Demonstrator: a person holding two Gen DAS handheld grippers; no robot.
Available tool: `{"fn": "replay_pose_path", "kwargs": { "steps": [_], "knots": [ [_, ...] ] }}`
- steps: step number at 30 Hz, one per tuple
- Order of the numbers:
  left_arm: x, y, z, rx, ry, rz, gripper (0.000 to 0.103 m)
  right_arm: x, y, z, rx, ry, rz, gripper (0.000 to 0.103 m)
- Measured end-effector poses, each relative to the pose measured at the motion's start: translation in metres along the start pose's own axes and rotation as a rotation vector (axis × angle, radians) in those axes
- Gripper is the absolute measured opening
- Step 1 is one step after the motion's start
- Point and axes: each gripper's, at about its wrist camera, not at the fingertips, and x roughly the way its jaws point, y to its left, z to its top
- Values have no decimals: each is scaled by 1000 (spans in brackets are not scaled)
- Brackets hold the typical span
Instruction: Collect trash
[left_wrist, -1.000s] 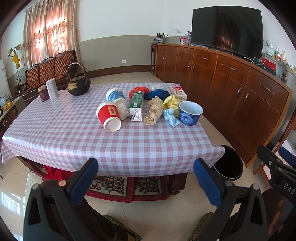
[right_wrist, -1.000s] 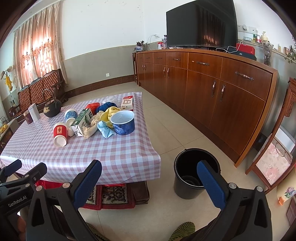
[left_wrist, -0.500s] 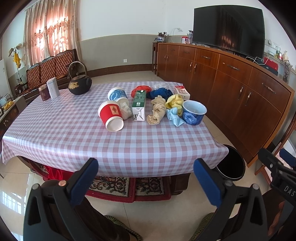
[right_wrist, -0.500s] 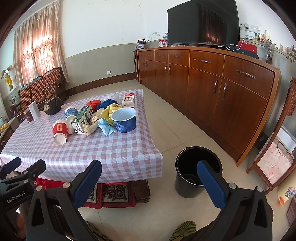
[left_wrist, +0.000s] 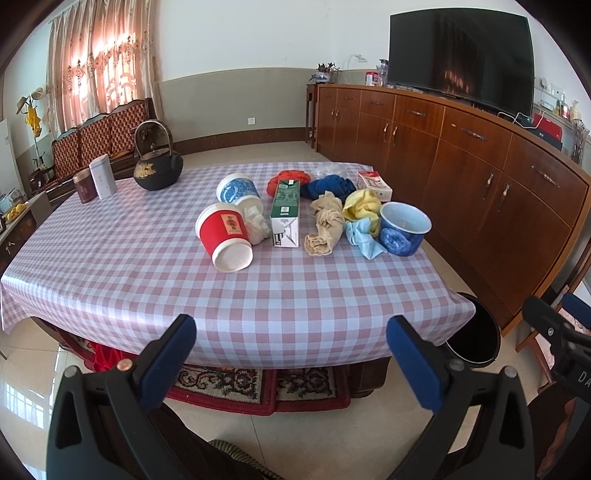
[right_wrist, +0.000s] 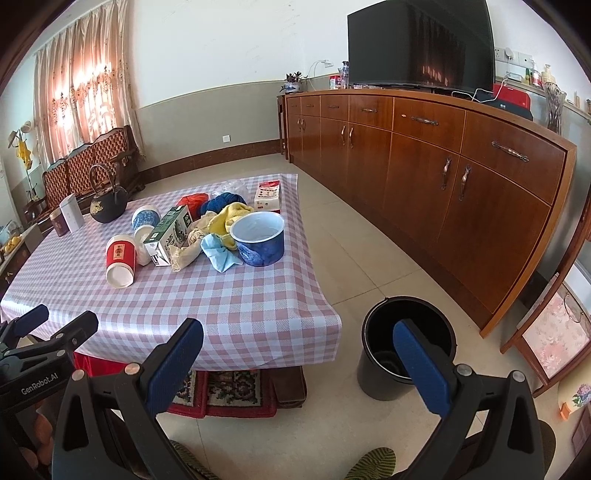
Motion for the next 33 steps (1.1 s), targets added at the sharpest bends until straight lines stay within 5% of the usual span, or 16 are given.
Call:
{"fn": "replay_pose_path", "kwargs": {
  "steps": [33],
  "knots": [
    [79, 44, 31, -96, 57, 72, 102, 101, 37, 39, -48, 78, 49, 103]
  ]
}}
